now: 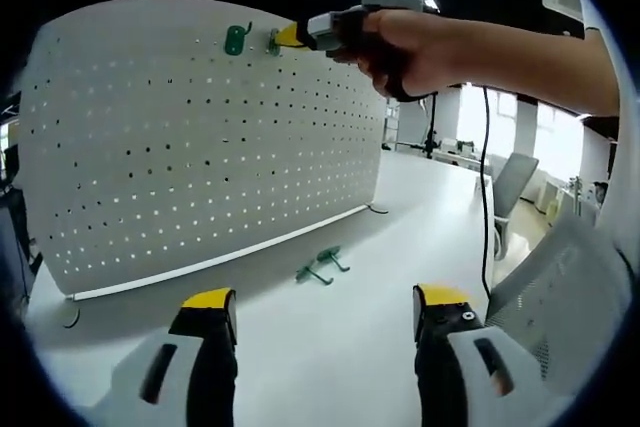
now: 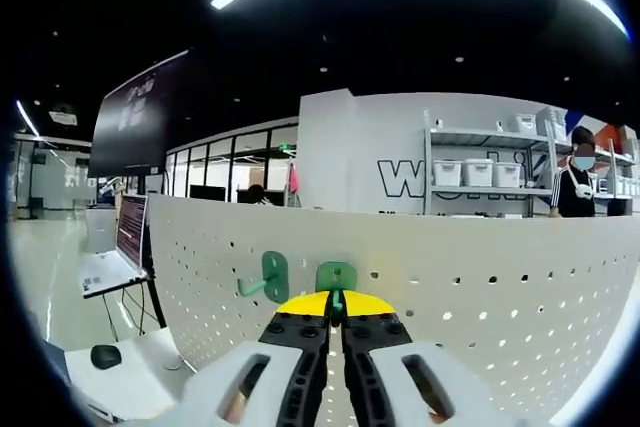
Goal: Insert the hook assembly into the mounting plate slot until the hook locks in place.
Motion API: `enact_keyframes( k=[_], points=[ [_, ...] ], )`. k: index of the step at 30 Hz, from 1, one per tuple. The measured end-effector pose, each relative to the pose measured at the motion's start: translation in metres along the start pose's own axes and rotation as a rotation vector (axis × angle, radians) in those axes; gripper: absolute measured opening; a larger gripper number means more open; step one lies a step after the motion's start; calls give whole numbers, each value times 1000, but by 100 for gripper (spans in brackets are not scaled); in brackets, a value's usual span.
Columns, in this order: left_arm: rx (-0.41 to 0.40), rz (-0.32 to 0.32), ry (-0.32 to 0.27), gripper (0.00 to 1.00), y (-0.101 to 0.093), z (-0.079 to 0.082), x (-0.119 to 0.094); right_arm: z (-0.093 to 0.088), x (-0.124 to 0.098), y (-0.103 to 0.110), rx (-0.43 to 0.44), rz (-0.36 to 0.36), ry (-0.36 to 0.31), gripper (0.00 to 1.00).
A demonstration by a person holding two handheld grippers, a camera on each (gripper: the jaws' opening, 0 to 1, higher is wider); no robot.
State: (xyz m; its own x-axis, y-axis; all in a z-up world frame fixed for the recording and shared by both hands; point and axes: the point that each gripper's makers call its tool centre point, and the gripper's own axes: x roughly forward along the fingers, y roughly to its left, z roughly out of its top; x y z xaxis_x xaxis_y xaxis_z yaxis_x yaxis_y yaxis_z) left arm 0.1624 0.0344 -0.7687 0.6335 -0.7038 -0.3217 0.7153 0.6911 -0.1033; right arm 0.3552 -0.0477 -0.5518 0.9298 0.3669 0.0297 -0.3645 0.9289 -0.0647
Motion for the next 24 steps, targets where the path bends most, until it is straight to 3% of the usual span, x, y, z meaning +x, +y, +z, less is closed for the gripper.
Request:
enact_keyframes(
  k=[15, 24],
  points=[
    [-8, 5, 14, 73, 4, -7, 2, -2, 6, 0, 16, -8, 0, 1],
    [-17, 14, 6, 74, 7, -6, 2, -2, 10, 0, -3, -85, 19, 1]
  ],
)
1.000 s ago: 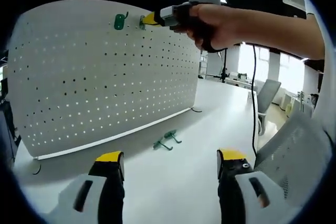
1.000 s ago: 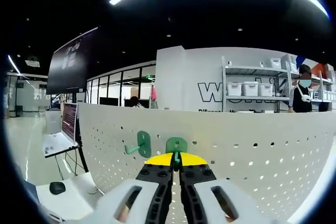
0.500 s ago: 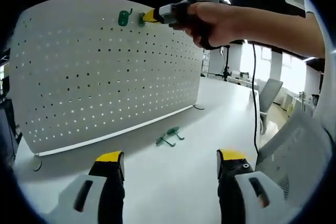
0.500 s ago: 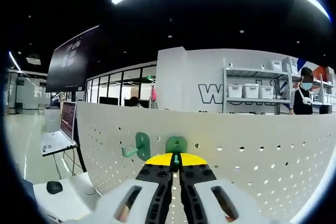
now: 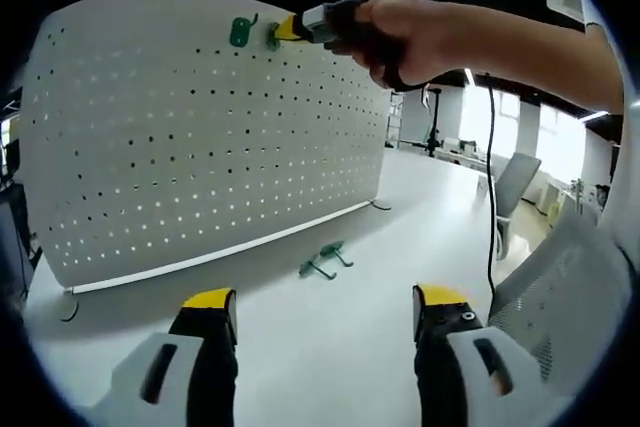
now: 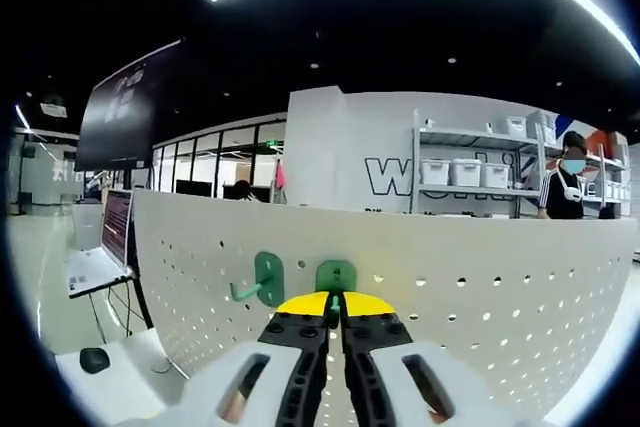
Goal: Insert the hook assembly into the mounting plate slot until the hook locks in place.
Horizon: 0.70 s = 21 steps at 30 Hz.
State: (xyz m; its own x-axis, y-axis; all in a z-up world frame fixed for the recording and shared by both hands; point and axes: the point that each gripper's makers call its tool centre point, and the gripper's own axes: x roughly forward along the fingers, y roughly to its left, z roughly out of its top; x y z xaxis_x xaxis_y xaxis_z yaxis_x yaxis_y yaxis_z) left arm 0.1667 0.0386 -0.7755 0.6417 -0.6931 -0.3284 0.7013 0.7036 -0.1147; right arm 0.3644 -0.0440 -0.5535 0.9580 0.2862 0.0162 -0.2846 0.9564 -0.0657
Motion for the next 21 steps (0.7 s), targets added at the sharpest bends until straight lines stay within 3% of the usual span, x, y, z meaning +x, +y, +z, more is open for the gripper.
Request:
enact_keyframes(
  k=[5, 16, 18, 21],
  points=[
    [-5, 0, -4, 73, 1, 1, 0, 0, 1, 2, -38, -53, 5, 2],
    [1, -10, -24, 72, -4, 6, 1, -5, 4, 1, 24, -141, 44, 3],
    [-1, -9, -28, 71, -3, 7, 0, -4, 4, 1, -17, -161, 50, 3],
    [-2, -6, -37, 71, -3, 10, -2, -4, 4, 0, 4, -159, 44, 3]
  ],
)
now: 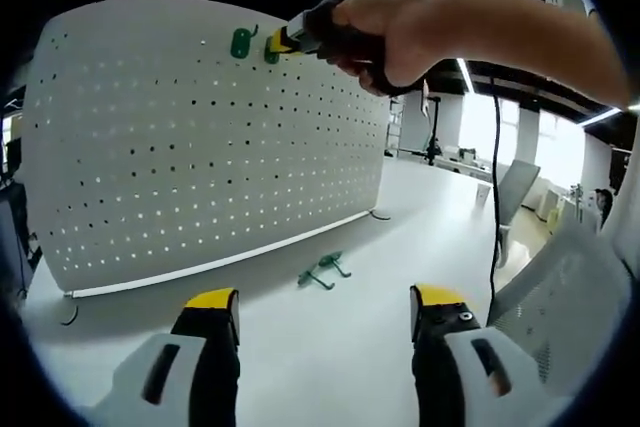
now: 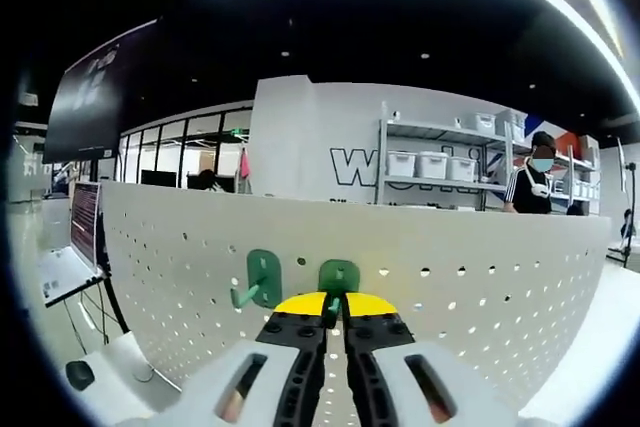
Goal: Insert the hook assembly into the mounting plate slot until the hook locks in place.
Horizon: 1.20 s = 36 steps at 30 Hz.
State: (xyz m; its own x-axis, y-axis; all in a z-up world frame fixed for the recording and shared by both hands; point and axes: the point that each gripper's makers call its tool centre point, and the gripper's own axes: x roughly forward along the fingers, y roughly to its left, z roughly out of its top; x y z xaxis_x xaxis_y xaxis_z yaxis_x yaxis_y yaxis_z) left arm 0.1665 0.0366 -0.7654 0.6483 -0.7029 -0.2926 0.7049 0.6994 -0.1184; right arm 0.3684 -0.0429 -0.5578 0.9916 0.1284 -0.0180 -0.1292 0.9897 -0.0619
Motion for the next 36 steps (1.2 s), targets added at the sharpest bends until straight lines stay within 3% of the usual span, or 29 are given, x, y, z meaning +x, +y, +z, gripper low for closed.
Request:
enact_keyframes(
  k=[11, 22, 29, 32, 36],
  points=[
    [-4, -1, -1, 71, 0, 0, 1, -1, -3, 1, -8, 11, 10, 3],
    [-4, -5, 16, 70, 0, -5, 3, -3, -7, 5, -61, 84, -1, 7],
    [-8, 4, 26, 71, 2, -7, 1, -15, -12, 8, -68, 141, 20, 21],
    [-9, 4, 25, 71, 2, -7, 2, -13, -14, 15, -69, 193, -17, 25],
    [-6, 5, 27, 71, 2, -7, 2, -16, -16, 20, -46, 224, -13, 36]
  ],
)
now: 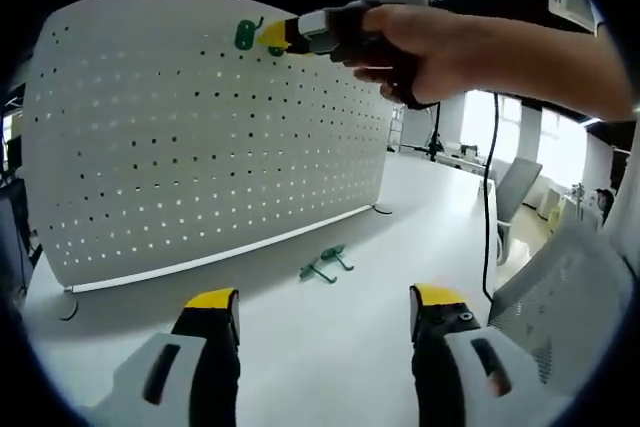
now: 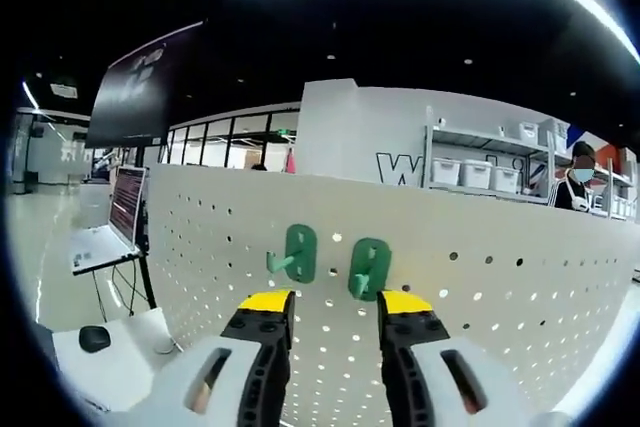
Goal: Insert the hook assembly into the mounting plate slot until the hook locks in place.
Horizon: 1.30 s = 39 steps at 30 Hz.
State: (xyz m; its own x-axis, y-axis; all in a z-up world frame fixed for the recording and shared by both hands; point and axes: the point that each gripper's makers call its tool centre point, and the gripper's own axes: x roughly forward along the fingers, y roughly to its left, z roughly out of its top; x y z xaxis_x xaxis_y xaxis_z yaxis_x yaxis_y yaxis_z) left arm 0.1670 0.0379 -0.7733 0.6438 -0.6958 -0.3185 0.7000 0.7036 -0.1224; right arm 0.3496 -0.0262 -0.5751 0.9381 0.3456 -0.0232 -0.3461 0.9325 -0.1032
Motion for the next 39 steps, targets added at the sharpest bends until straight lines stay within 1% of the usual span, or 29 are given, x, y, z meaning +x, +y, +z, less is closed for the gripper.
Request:
enact_keyframes(
  k=[3, 5, 7, 10, 19, 26, 29, 32, 35, 37, 39],
  points=[
    [1, 1, 0, 71, 1, 0, 0, -1, 0, -1, 21, 8, -7, 39],
    [-1, 2, 0, 71, 1, -1, 0, 1, 0, 1, 38, 18, -22, 43],
    [-1, 4, -1, 71, 1, 0, -1, 3, -1, 2, 28, 21, -41, 43],
    [0, 3, -2, 71, 1, 1, -1, 6, -2, 4, 44, 38, -55, 45],
    [1, 5, -4, 71, 1, 0, -1, 8, -4, 4, 49, 47, -68, 45],
    [1, 6, -8, 72, 1, 2, -1, 8, -7, 4, 47, 69, -76, 45],
    [0, 7, -9, 72, 1, 2, -1, 7, -11, 3, 50, 84, -86, 45],
    [-1, 6, -10, 72, 1, 2, -1, 9, -15, 4, 68, 107, -111, 46],
    [-1, 6, -9, 72, 1, 2, -1, 9, -18, 7, 64, 138, -125, 46],
    [1, 8, -8, 72, 1, 2, -2, 11, -19, 7, 77, 145, -133, 47],
    [-1, 8, -8, 72, 1, 2, -2, 11, -18, 8, 69, 149, -130, 47]
  ],
)
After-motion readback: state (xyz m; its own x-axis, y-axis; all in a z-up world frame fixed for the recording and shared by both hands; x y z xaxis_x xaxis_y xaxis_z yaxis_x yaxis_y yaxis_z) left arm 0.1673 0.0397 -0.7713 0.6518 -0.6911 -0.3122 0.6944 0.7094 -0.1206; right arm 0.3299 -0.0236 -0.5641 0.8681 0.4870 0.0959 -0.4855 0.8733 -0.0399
